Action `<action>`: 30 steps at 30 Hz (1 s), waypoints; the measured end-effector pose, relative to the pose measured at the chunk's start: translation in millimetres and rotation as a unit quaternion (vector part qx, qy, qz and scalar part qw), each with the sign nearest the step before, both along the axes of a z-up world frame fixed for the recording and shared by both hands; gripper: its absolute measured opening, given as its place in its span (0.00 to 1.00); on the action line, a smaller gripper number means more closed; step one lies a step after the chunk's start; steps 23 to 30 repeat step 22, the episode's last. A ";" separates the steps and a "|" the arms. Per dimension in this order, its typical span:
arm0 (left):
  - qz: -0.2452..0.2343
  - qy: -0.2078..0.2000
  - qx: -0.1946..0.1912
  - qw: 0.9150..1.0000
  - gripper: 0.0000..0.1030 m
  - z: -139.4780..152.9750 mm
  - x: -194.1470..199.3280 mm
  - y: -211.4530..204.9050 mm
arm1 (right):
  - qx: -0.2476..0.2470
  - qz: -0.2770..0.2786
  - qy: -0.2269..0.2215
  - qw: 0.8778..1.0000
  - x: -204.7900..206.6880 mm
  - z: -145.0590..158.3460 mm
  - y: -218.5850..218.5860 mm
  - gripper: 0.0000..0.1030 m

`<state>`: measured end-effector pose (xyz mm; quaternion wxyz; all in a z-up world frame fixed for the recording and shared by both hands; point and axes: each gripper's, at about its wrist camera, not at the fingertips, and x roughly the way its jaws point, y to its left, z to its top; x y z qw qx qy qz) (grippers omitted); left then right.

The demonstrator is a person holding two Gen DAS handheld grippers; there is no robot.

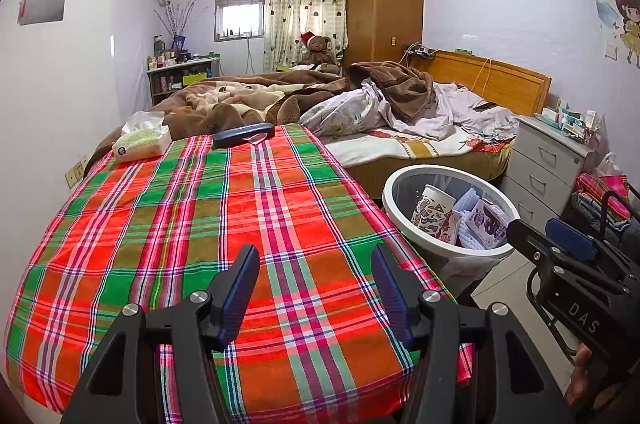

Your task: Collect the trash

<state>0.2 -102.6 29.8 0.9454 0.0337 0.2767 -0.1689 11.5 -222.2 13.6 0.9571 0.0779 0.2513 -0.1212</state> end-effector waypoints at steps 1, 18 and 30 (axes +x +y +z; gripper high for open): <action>-0.001 0.000 -0.001 1.000 0.56 0.0 -0.1 0.0 | 0.000 0.000 0.000 1.000 0.0 0.2 0.0 0.61; -0.003 0.001 -0.006 1.000 0.56 -0.2 -2.4 -1.2 | 0.000 -0.001 -0.001 1.000 -1.1 2.1 0.1 0.61; -0.001 0.003 -0.006 1.000 0.56 -1.6 -1.0 1.2 | 0.000 0.000 -0.001 1.000 -1.2 2.3 0.2 0.61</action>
